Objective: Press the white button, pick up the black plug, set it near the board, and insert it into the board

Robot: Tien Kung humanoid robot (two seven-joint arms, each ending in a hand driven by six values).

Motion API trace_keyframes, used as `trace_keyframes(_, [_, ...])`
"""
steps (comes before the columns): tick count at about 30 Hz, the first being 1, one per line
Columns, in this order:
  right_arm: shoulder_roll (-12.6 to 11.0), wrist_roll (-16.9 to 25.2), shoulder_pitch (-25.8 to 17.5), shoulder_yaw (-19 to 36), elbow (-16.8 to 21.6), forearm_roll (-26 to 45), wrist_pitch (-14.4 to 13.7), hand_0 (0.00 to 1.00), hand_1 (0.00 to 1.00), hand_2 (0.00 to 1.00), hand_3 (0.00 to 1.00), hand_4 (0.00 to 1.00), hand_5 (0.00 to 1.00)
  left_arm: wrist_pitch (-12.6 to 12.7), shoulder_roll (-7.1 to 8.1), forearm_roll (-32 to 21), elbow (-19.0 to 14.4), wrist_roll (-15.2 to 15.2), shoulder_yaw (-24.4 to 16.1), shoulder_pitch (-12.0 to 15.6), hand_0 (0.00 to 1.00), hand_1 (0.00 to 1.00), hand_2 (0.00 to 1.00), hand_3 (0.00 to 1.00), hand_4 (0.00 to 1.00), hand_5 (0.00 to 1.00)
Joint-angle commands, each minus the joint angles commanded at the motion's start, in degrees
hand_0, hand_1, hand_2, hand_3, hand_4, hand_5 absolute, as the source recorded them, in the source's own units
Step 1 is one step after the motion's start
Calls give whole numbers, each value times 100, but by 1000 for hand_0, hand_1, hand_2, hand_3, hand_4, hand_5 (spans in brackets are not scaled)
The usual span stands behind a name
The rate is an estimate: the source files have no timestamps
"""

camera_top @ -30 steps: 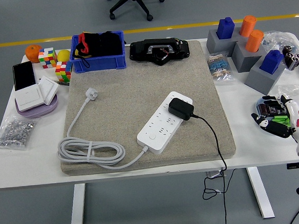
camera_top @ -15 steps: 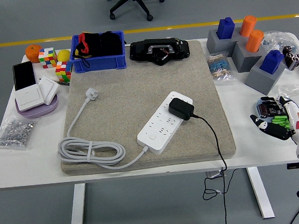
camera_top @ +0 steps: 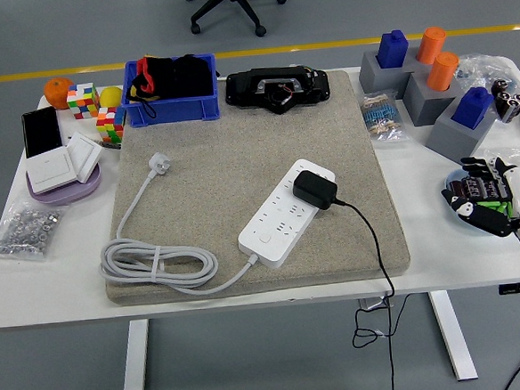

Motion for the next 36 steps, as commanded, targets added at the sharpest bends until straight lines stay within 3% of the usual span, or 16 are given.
trace_keyframes(6, [7,-91,-43,106,83,-64,83,733,660,663,647,858,240,29,-33,64,0,24,-172,40,685,676,658,686,562,199])
trace_keyframes(11, [90,-156,-101,295,162,-121,323,731,660,661,643,852,235,48,-74,51,0,26,-203,35,685,676,658,686,562,198])
trace_keyframes(21, [135,-225,-227,411,297,63,411,728,660,663,641,840,224,82,-123,-32,0,5,-240,33,685,676,658,686,562,197])
trace_keyframes(29, [168,-231,-167,407,310,145,426,720,656,662,638,827,210,94,-155,-130,0,5,-246,66,685,676,658,686,561,199])
trace_keyframes(36, [262,-28,-183,420,351,238,210,755,655,661,637,822,205,102,-148,16,0,42,-434,141,685,676,658,686,561,198])
